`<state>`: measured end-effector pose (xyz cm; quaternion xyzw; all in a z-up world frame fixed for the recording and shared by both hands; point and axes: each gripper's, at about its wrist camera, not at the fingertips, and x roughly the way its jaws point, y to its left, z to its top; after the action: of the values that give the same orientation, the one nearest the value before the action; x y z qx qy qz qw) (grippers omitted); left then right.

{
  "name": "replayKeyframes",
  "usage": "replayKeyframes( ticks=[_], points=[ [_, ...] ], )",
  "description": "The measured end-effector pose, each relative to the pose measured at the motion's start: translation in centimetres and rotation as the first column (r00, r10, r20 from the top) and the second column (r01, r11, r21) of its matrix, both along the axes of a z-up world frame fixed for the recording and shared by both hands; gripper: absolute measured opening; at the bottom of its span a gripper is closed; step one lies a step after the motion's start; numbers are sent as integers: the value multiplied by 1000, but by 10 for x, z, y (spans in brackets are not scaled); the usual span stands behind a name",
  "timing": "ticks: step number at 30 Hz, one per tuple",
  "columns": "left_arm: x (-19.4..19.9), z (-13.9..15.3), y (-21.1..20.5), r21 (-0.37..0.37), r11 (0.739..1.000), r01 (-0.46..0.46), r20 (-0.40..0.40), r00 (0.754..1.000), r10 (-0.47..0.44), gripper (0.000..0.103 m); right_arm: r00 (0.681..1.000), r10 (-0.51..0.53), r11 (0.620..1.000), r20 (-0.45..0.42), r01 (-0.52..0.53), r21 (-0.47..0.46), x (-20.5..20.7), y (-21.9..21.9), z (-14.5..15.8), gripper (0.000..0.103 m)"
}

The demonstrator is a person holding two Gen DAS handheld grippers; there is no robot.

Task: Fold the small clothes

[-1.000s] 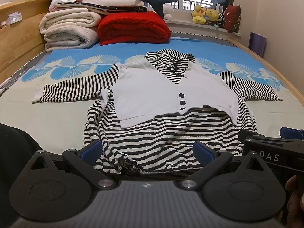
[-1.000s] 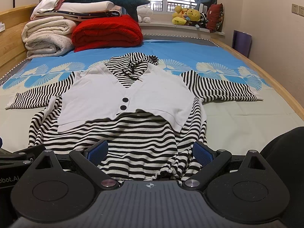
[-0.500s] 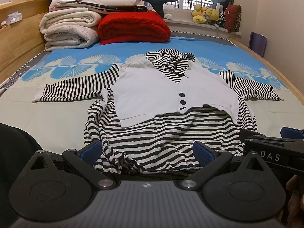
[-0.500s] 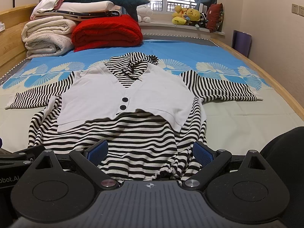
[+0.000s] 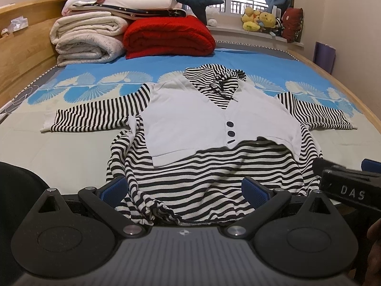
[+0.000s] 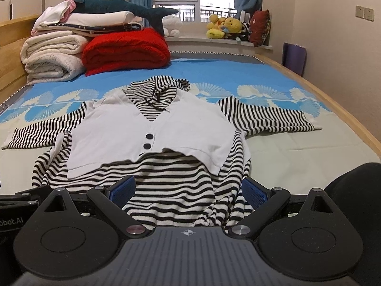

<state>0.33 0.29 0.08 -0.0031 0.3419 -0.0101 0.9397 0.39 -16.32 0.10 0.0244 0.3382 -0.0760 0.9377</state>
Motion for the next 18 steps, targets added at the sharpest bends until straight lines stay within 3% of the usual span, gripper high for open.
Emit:
replayKeyframes(
  ticks=[5, 11, 18],
  points=[
    [2, 3, 2, -26, 1000, -2, 11, 1000, 2, 102, 999, -23, 1000, 25, 23, 4, 0, -2, 3, 95],
    [11, 3, 6, 31, 999, -8, -28, 1000, 9, 102, 998, -52, 999, 36, 52, 18, 4, -7, 5, 95],
    [39, 18, 19, 49, 999, 2, -22, 1000, -1, 102, 983, -43, 998, 180, 34, 48, 13, -41, 43, 94]
  ],
)
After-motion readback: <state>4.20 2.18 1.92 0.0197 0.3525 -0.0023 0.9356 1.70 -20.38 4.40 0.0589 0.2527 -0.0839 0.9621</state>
